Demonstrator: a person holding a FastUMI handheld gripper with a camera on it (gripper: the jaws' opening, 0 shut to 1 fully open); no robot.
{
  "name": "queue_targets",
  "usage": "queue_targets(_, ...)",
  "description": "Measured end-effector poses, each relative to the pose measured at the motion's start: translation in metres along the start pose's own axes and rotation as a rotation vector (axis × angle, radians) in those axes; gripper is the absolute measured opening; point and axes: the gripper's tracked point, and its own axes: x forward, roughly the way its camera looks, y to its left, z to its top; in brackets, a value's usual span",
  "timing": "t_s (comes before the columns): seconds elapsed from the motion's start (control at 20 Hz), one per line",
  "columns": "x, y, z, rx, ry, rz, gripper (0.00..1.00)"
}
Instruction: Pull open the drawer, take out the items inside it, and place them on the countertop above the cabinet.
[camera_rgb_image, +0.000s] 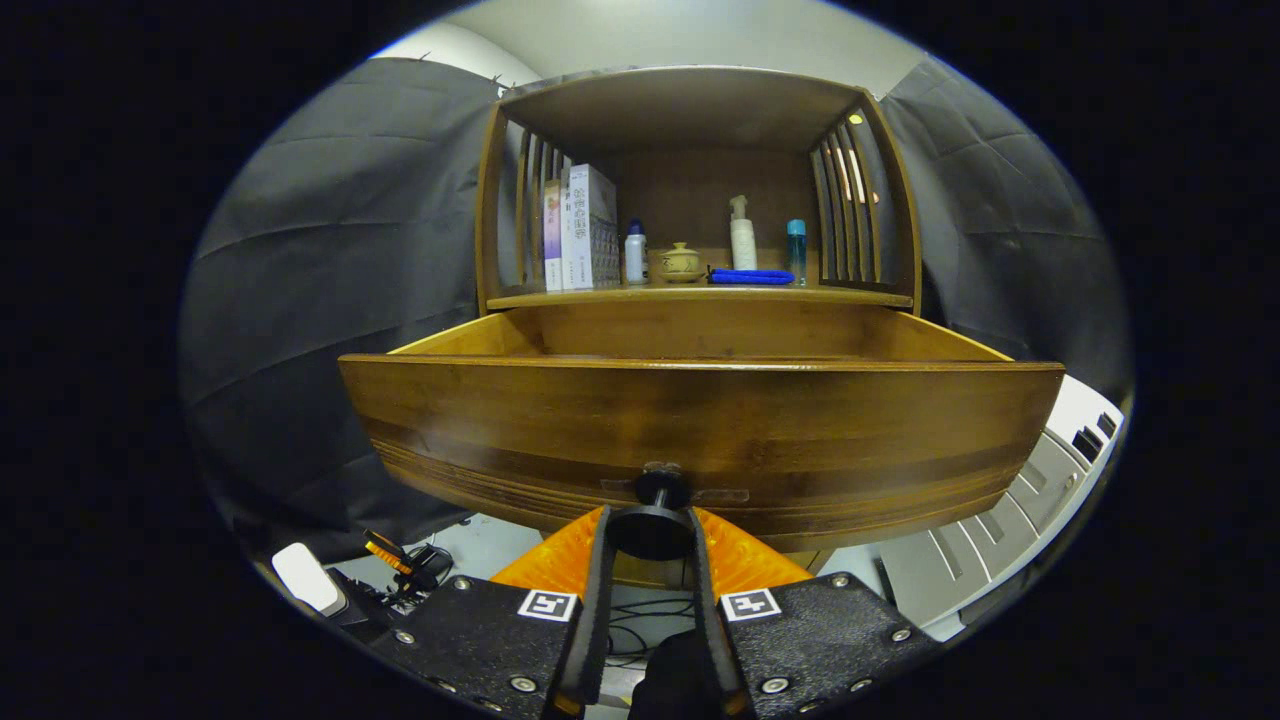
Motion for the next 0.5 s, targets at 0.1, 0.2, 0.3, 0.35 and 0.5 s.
queue_targets(0.1,0.001,0.001,0.000,-0.012,-0.001,0.004,0.39)
queue_targets(0.2,-0.001,0.001,0.004,-0.029,-0.015,0.018,0.50)
queue_targets(0.3,-0.003,-0.002,0.009,-0.030,-0.038,0.020,0.65)
queue_targets(0.35,-0.005,-0.003,0.013,-0.023,-0.046,0.021,0.72)
queue_targets(0.5,-0.016,-0.004,0.038,-0.024,-0.115,0.032,0.94)
